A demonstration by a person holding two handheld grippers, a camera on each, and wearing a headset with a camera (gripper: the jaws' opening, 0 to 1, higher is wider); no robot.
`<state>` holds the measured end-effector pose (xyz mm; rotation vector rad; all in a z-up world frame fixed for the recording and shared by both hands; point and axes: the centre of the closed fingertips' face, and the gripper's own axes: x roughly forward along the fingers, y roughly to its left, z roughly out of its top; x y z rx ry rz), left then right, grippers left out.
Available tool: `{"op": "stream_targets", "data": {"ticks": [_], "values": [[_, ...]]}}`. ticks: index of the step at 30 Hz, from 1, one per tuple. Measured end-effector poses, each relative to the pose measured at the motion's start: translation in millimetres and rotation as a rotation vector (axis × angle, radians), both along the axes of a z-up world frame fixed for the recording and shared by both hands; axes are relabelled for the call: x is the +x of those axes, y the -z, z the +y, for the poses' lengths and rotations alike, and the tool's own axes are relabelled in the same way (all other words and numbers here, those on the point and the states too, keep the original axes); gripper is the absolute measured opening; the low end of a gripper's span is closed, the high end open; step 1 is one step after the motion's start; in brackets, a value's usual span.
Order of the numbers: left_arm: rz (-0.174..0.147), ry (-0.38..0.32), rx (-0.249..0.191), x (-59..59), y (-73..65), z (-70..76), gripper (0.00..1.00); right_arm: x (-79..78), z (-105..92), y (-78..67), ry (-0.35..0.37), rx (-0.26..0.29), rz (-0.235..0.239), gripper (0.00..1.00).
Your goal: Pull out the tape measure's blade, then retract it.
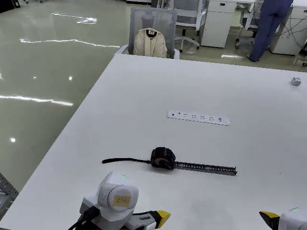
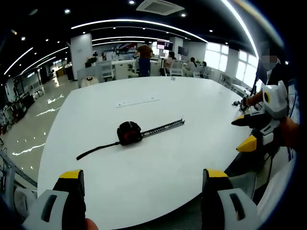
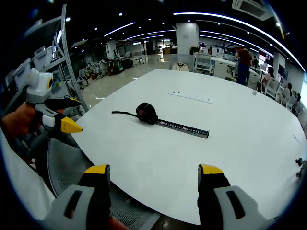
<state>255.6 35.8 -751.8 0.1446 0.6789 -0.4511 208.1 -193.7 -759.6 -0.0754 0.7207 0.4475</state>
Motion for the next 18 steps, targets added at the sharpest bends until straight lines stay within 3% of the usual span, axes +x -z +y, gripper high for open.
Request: {"op": "stream_targets", "data": {"ticks": [10,18], "values": [[0.037,-0.026,-0.017,2.5,8.3,-15.3,1.0,9.7,-12.0,5.8,-0.003,0.005,0.011,0.75],[0.033,-0.046,-0.018,9.2,9.4,-19.8,0.98,20.1,-18.0,7.2,0.001,-0.006,0.001,0.74]]}}
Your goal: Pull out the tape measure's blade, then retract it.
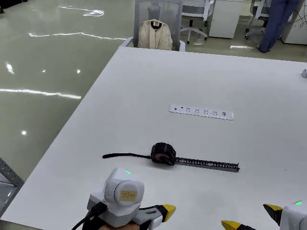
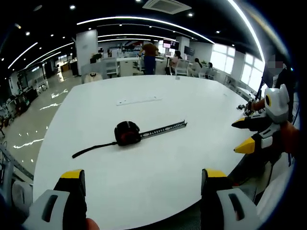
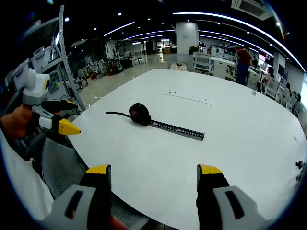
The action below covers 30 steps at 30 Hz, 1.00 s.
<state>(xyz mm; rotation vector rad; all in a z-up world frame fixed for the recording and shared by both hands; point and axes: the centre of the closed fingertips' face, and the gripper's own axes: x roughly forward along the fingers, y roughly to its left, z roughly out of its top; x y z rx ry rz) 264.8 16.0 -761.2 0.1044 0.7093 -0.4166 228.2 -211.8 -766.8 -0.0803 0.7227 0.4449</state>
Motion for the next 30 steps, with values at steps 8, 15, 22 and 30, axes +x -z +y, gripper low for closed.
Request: {"op": "stream_targets", "data": {"ticks": [8,15,22,30], "values": [[0.011,-0.038,0.008,16.6,8.7,-4.8,0.96,20.6,-7.1,11.6,-0.019,-0.014,0.014,0.73],[0.026,-0.074,0.009,26.2,15.6,-8.9,0.96,32.3,-10.7,18.6,-0.036,-0.024,0.018,0.72],[0.03,-0.088,0.007,37.5,21.9,-18.3,0.95,45.7,-17.0,26.7,-0.048,-0.032,0.023,0.72],[0.04,-0.106,0.001,49.7,30.9,-27.4,0.95,58.3,-25.8,33.9,-0.068,-0.049,0.024,0.72]]}}
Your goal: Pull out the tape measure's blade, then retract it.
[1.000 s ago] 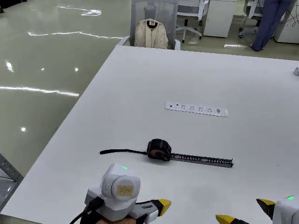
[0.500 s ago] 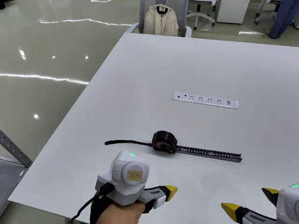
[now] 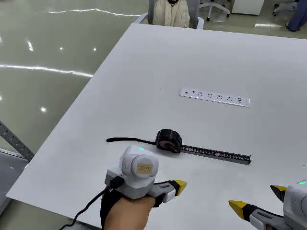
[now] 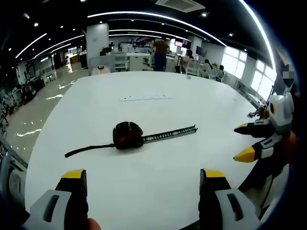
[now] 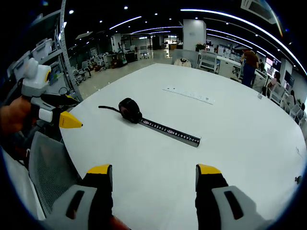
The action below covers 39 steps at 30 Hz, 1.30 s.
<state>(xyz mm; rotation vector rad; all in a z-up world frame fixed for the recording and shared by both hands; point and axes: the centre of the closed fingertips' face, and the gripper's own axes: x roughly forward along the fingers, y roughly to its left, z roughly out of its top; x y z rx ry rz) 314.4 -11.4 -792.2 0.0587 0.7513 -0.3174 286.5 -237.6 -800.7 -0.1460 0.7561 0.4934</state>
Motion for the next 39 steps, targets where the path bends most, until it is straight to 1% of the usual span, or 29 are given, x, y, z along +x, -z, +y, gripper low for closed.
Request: {"op": "stream_targets", "data": {"ticks": [7,10,14,20,22,25,29,33,34,36,39], "values": [[0.006,-0.023,-0.006,12.8,9.3,-5.5,0.92,11.3,-7.1,13.4,-0.039,-0.019,0.007,0.7],[0.016,-0.027,-0.007,15.8,11.9,-7.5,0.92,14.9,-9.5,16.9,-0.045,-0.02,0.011,0.7],[0.031,-0.034,-0.009,22.9,16.5,-13.1,0.91,23.2,-14.2,24.6,-0.064,-0.027,0.018,0.7],[0.037,-0.049,0.016,35.7,22.3,-17.0,0.89,30.4,-17.8,35.6,-0.108,-0.039,0.034,0.68],[0.041,-0.065,0.011,40.5,23.7,-17.3,0.88,32.9,-19.1,39.0,-0.116,-0.042,0.039,0.68],[0.052,-0.073,0.013,45.3,27.4,-19.0,0.88,36.4,-20.4,40.9,-0.126,-0.041,0.045,0.68],[0.057,-0.07,0.029,51.1,31.8,-21.4,0.88,42.2,-22.1,44.4,-0.138,-0.04,0.046,0.67],[0.066,-0.075,0.027,56.9,34.7,-23.7,0.88,47.4,-23.1,47.9,-0.154,-0.045,0.047,0.66],[0.066,-0.079,0.021,58.2,34.5,-24.4,0.88,48.5,-23.4,48.4,-0.157,-0.046,0.047,0.66],[0.062,-0.082,0.031,62.4,36.0,-23.8,0.88,51.6,-24.3,48.7,-0.165,-0.049,0.043,0.66],[0.068,-0.088,0.027,68.6,39.1,-23.7,0.88,56.1,-24.8,49.6,-0.178,-0.057,0.041,0.66]]}}
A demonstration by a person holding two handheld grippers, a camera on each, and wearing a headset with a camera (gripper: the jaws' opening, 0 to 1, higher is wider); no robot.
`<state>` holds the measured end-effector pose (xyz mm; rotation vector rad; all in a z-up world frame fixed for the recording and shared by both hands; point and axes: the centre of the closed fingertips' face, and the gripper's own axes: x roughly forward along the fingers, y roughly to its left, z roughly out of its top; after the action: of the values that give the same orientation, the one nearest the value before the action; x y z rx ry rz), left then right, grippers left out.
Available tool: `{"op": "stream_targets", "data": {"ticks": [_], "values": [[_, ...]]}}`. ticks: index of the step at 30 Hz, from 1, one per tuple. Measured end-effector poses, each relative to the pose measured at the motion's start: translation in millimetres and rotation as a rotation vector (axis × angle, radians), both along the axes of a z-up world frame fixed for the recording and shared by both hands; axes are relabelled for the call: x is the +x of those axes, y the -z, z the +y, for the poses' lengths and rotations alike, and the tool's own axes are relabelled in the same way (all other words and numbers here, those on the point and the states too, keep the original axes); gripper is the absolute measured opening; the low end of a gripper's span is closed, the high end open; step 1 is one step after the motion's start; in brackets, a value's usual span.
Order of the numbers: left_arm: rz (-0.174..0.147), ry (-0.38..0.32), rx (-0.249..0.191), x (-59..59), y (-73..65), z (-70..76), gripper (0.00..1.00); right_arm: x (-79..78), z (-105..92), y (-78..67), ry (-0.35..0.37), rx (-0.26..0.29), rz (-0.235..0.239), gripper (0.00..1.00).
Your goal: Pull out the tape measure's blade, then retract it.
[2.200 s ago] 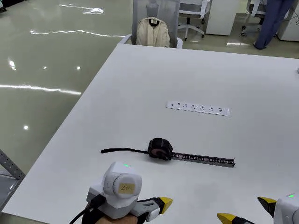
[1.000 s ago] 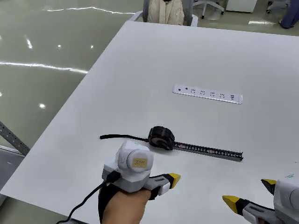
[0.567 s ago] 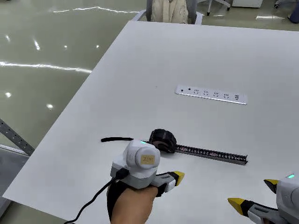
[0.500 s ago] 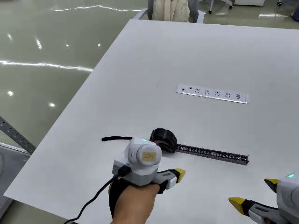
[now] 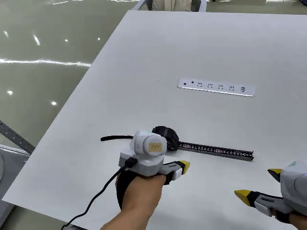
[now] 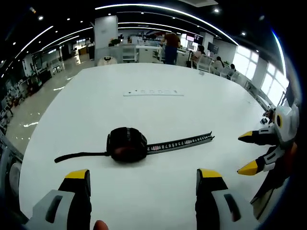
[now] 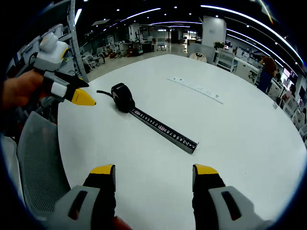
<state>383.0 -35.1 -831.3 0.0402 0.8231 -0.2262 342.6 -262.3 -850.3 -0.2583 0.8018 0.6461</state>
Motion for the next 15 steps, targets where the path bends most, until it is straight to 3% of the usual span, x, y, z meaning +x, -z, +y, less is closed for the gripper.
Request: {"op": "stream_targets", "data": {"ticks": [4,15], "values": [[0.008,-0.016,0.002,8.3,2.4,2.7,0.88,7.3,-0.8,2.6,-0.029,-0.016,-0.003,0.66],[-0.01,-0.029,-0.004,27.4,6.4,4.7,0.88,23.3,-1.0,12.0,-0.09,-0.053,-0.003,0.64]]}}
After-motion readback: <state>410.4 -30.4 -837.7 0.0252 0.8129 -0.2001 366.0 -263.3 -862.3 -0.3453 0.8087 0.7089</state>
